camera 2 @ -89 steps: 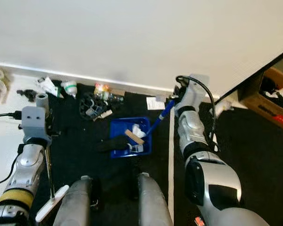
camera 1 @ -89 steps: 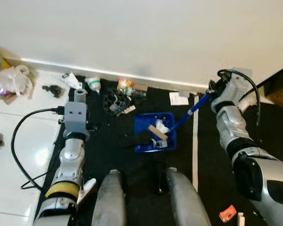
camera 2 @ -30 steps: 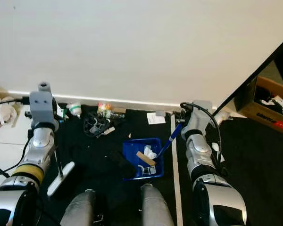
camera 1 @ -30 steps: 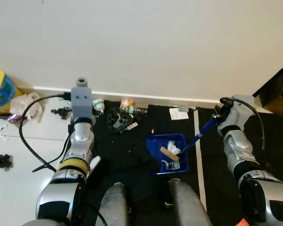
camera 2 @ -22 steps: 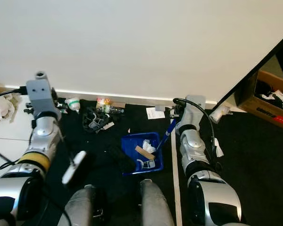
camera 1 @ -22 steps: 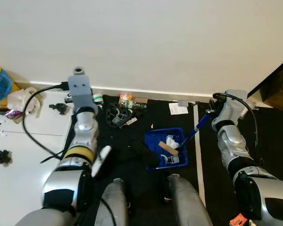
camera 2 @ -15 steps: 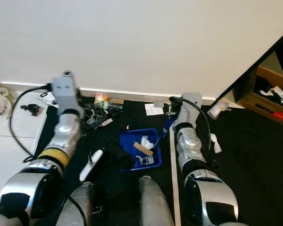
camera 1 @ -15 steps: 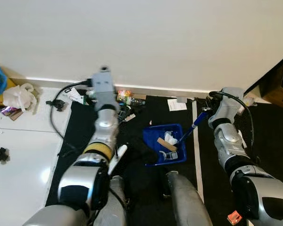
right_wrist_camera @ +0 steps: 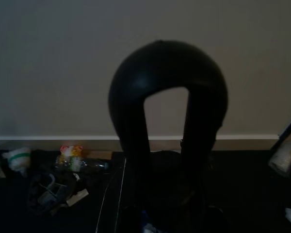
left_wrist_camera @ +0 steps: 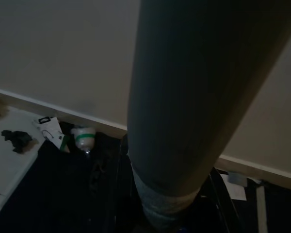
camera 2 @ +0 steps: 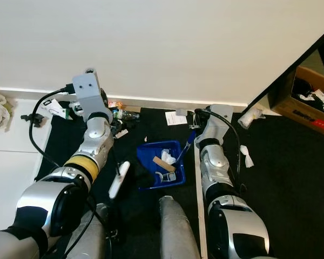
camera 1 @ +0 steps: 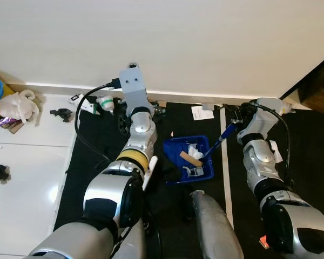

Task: Sweep floor

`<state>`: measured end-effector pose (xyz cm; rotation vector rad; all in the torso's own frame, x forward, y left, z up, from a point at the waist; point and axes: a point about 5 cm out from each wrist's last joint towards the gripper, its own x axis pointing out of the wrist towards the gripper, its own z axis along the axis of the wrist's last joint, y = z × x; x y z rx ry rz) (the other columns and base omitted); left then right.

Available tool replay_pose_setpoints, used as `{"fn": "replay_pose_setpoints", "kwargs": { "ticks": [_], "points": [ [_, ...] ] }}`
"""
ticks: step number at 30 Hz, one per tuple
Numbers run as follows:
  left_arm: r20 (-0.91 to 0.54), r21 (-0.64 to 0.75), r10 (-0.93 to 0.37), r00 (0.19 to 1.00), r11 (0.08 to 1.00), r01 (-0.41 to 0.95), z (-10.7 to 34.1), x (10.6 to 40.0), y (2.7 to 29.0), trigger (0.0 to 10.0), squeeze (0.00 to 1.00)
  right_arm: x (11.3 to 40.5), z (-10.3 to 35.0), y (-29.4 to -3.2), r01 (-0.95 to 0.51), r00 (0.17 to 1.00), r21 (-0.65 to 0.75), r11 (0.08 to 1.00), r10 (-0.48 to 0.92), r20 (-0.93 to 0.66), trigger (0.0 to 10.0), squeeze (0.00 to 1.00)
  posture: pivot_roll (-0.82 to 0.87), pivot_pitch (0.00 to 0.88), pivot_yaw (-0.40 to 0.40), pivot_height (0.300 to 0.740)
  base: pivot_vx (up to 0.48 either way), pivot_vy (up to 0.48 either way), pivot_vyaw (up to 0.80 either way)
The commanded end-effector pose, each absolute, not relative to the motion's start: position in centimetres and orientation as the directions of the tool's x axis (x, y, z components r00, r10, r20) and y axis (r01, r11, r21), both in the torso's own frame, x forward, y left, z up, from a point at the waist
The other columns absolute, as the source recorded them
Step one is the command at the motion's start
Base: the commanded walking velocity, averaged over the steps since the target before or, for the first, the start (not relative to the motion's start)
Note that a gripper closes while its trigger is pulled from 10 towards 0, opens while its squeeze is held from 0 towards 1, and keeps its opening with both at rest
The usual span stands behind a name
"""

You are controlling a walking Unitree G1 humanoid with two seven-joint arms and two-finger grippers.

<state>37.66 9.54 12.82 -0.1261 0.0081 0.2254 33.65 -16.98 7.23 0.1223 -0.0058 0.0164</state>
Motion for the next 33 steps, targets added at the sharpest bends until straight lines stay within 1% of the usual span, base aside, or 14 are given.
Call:
{"fn": "replay_pose_setpoints", "kwargs": {
  "ticks": [1,5,10,14,19,23,24,25,27,28,29,31,32,33],
  "points": [
    [-0.038,-0.212,0.176,0.984,0.961,-0.180,13.7,37.7,6.6,10.0,0.00,32.1,4.4,-13.8,-0.131,0.982,0.242,0.961,0.159,-0.100,10.0,0.00,-0.03,0.322,-0.038,0.740,0.000,0.000,0.00],
    [-0.017,-0.282,0.154,0.988,0.947,-0.152,15.6,38.1,4.9,10.0,0.00,31.9,4.4,-11.9,-0.207,0.967,0.371,0.905,0.246,-0.062,10.0,0.00,-0.03,0.314,-0.035,0.740,0.000,0.000,0.00],
    [-0.004,-0.302,0.156,0.988,0.942,-0.150,16.1,38.3,4.8,10.0,0.00,31.9,4.5,-11.8,-0.202,0.968,0.415,0.887,0.246,-0.055,10.0,0.00,-0.03,0.309,-0.036,0.740,0.000,0.000,0.00],
    [0.026,-0.335,0.162,0.986,0.931,-0.144,17.4,38.7,4.9,10.0,0.00,32.1,4.5,-12.5,-0.147,0.977,0.514,0.845,0.204,-0.055,10.0,0.00,-0.02,0.295,-0.038,0.740,0.000,0.000,0.00],
    [0.047,-0.325,0.167,0.985,0.935,-0.143,17.9,39.0,5.3,10.0,0.00,31.9,4.1,-13.0,-0.134,0.977,0.522,0.843,0.199,-0.070,10.0,0.00,-0.01,0.284,-0.036,0.740,0.000,0.000,0.00],
    [0.166,-0.178,0.057,0.984,0.984,-0.027,19.3,39.5,6.1,10.0,0.00,31.6,3.7,-14.2,-0.099,0.981,0.522,0.847,0.172,-0.093,10.0,0.00,0.00,0.271,-0.031,0.740,0.000,0.000,0.00],
    [0.166,-0.178,0.057,0.984,0.984,-0.027,19.3,39.5,6.1,10.0,0.00,31.6,3.7,-14.2,-0.099,0.981,0.522,0.847,0.172,-0.093,10.0,0.00,0.00,0.271,-0.031,0.740,0.000,0.000,0.00],
    [0.210,-0.110,0.000,0.978,0.994,0.023,19.6,39.5,6.4,10.0,0.00,31.6,3.6,-14.5,-0.093,0.982,0.518,0.850,0.164,-0.094,10.0,0.00,0.01,0.266,-0.030,0.740,0.000,0.000,0.00],
    [0.233,-0.064,-0.038,0.972,0.996,0.054,19.7,39.5,6.6,10.0,0.00,31.6,3.6,-14.7,-0.088,0.983,0.516,0.852,0.160,-0.096,10.0,0.00,0.01,0.265,-0.030,0.740,0.000,0.000,0.00],
    [0.266,0.024,-0.108,0.958,0.994,0.105,19.9,39.5,7.4,10.0,0.00,31.6,3.6,-15.1,-0.080,0.984,0.514,0.854,0.150,-0.096,10.0,0.00,0.03,0.251,-0.031,0.740,0.000,0.000,0.00],
    [0.266,0.024,-0.108,0.958,0.994,0.105,19.9,39.5,7.4,10.0,0.00,31.6,3.6,-15.1,-0.080,0.984,0.514,0.854,0.150,-0.096,10.0,0.00,0.03,0.251,-0.031,0.740,0.000,0.000,0.00],
    [0.298,0.118,-0.158,0.941,0.985,0.128,20.2,39.6,10.0,10.0,0.00,31.7,3.7,-15.9,-0.061,0.987,0.512,0.857,0.128,-0.096,10.0,0.00,0.03,0.242,-0.032,0.740,0.000,0.000,0.00],
    [0.298,0.118,-0.158,0.941,0.985,0.128,20.2,39.6,10.0,10.0,0.00,31.7,3.7,-15.9,-0.061,0.987,0.512,0.857,0.128,-0.096,10.0,0.00,0.03,0.242,-0.032,0.740,0.000,0.000,0.00],
    [0.314,0.148,-0.173,0.933,0.980,0.132,20.4,39.5,11.2,10.0,0.00,31.7,3.8,-16.2,-0.056,0.988,0.511,0.858,0.120,-0.094,10.0,0.00,0.03,0.234,-0.032,0.740,0.000,0.000,0.00]
  ]
}}
